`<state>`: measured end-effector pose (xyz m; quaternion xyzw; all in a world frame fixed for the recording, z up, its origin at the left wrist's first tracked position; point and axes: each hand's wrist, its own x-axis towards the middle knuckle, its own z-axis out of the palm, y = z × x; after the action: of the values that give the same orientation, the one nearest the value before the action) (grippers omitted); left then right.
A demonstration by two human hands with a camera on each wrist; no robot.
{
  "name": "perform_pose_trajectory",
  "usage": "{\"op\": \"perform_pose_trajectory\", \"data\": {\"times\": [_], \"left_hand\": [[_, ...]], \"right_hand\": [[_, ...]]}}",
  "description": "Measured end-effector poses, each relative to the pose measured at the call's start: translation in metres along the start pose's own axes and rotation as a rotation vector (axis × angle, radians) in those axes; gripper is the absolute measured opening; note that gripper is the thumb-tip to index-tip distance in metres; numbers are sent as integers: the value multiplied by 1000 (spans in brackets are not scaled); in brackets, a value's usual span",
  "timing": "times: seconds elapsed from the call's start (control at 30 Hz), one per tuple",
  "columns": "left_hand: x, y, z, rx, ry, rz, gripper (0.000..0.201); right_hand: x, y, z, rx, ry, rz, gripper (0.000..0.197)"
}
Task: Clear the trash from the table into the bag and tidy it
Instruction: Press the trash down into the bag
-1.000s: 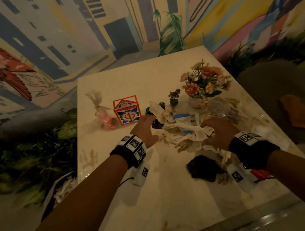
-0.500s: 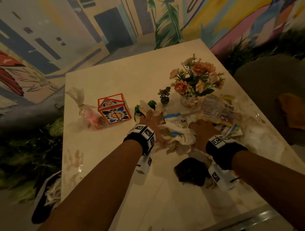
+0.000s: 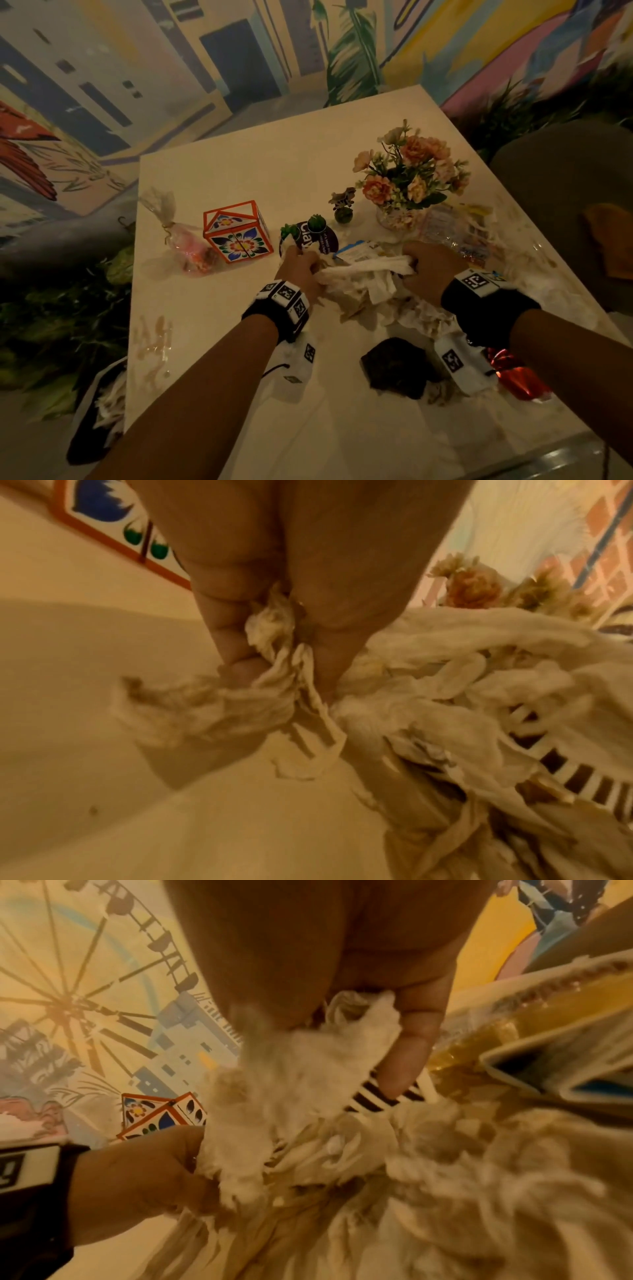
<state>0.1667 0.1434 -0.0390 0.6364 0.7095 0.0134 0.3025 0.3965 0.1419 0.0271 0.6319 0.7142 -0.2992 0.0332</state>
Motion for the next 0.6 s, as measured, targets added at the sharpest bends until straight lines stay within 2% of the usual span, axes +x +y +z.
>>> {"op": "perform_pose_trajectory", "data": {"times": [0.1,0.2,0.3,0.43,0.6], "left_hand": [[-3,-4,-5,-1,-2,8,33],[-8,-6,-11,-55,38,1,22],[-16,-3,-22,-185,131,1,18],[-21,4,-37,-298,124,17,18],[-24,11,-43,-280,123,65,10]], "right_hand": [[-5,-2,-12,4,29,-2,16],[-11,-5,-23,15,68,11,29],[-17,-8,-33,-8,71,16,14],[-15,-9,-38,-31,91,39,32],[-13,-22,-33,-30,59,18,16]]}}
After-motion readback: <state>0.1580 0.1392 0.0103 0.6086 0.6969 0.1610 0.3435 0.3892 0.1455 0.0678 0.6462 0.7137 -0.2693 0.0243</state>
